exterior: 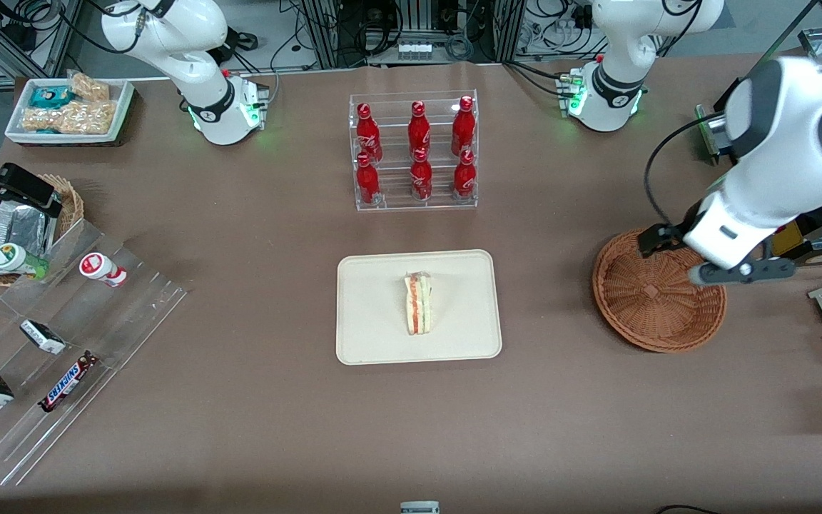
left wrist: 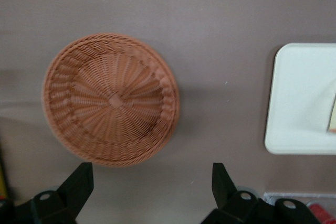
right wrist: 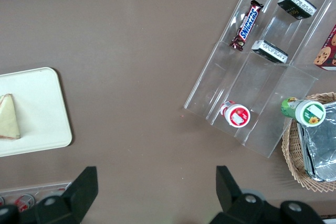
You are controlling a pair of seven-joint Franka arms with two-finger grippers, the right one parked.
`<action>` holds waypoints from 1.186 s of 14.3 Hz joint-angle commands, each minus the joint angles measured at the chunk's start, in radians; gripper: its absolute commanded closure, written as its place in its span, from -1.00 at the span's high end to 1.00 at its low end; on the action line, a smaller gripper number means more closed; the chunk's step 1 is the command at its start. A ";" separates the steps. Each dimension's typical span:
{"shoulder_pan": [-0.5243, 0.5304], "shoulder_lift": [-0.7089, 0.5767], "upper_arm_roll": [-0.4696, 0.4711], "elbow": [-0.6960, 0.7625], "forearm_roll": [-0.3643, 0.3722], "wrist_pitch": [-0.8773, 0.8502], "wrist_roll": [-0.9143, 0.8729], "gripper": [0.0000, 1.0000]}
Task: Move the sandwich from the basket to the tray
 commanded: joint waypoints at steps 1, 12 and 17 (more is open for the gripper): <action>0.069 -0.088 -0.017 -0.020 -0.011 -0.059 0.093 1.00; 0.134 -0.036 -0.016 0.161 -0.019 -0.088 0.195 1.00; 0.129 -0.044 -0.036 0.158 -0.020 -0.139 0.187 1.00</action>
